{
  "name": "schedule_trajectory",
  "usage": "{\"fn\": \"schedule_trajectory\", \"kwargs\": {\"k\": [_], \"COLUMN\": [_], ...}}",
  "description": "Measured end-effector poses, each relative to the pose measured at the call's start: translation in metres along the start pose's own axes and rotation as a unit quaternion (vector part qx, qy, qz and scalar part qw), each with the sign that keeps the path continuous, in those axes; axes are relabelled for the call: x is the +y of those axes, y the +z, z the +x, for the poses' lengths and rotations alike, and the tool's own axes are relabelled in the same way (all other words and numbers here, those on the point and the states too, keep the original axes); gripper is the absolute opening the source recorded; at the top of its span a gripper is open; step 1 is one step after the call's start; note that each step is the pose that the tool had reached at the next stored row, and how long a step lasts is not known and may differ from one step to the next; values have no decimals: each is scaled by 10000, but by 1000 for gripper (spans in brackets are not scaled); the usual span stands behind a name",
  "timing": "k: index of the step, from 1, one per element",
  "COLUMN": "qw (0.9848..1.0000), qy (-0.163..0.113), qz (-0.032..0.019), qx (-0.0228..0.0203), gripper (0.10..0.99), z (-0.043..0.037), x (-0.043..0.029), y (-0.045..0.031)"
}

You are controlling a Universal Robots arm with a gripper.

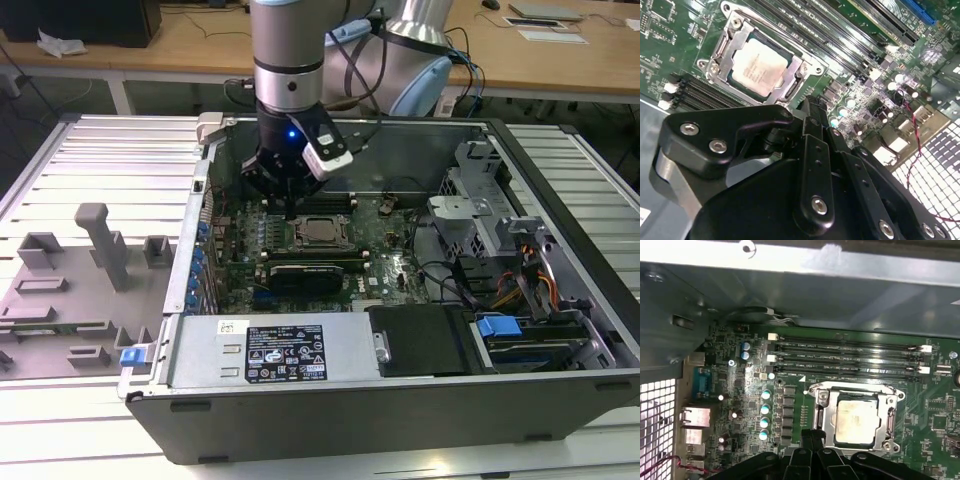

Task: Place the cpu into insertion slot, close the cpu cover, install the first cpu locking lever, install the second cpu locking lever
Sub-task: 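Install the first cpu locking lever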

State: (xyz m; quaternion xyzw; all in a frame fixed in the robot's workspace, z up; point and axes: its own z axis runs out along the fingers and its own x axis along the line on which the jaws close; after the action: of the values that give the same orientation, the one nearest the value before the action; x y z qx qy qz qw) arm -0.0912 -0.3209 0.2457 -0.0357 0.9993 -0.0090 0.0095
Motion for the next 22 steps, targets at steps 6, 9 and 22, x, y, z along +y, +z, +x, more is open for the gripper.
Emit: {"fn": "schedule_trajectory", "kwargs": {"k": [6,9,22], "qw": [10000,10000,9950], "qy": [3,2,34], "qz": [3,3,-983], "qx": [-41,-64,-188], "gripper": [106,106,106], "z": [2,35,265], "x": [-2,1,17], "y": [-123,-127,-132]}}
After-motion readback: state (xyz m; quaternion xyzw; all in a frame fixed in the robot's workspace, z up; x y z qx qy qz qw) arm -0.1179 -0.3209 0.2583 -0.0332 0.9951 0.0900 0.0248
